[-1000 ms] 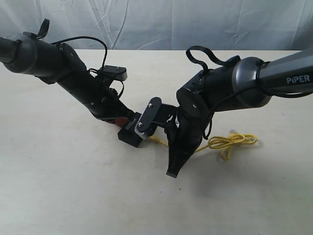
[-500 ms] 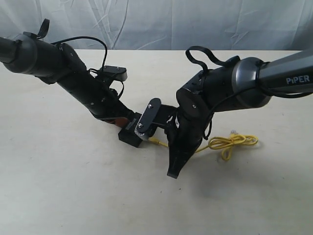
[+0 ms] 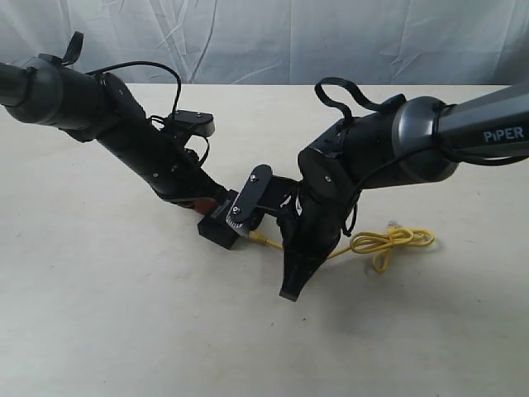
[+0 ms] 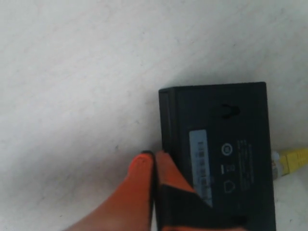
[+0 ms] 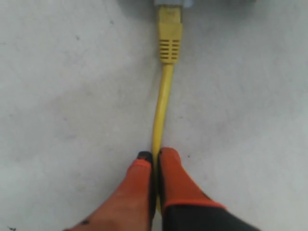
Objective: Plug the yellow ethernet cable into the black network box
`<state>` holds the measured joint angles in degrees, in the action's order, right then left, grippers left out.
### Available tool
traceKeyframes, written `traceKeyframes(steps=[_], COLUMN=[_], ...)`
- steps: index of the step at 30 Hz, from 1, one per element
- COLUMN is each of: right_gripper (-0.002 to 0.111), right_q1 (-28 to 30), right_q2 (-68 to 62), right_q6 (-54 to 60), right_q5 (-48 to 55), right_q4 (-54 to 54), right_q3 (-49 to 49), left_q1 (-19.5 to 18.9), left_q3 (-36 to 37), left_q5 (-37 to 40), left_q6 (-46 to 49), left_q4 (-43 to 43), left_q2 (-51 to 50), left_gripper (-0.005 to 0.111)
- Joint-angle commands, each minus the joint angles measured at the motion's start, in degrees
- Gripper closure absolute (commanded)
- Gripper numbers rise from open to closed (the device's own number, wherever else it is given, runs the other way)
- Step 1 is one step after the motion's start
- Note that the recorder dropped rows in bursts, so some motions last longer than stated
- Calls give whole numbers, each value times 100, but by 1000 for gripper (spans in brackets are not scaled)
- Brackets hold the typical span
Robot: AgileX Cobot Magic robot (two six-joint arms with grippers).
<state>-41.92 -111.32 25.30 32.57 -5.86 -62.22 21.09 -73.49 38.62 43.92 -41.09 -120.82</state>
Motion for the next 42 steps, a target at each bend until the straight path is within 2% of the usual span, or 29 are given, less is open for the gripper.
traceKeyframes(steps=[1, 33, 42], right_gripper=[109, 109, 109], right_q1=[-16, -5, -5], right_q2=[24, 89, 89], right_q6=[201, 267, -107], right_q5=[-4, -12, -88], right_q4=[33, -47, -296], right_q3=[-38, -38, -38], left_q1=[20, 20, 20], left_q3=[-12, -12, -12], left_q5=[62, 62, 62], left_q6=[15, 15, 15], left_q4=[-12, 9, 22], left_q2=[-7, -7, -7], left_gripper=[107, 107, 107])
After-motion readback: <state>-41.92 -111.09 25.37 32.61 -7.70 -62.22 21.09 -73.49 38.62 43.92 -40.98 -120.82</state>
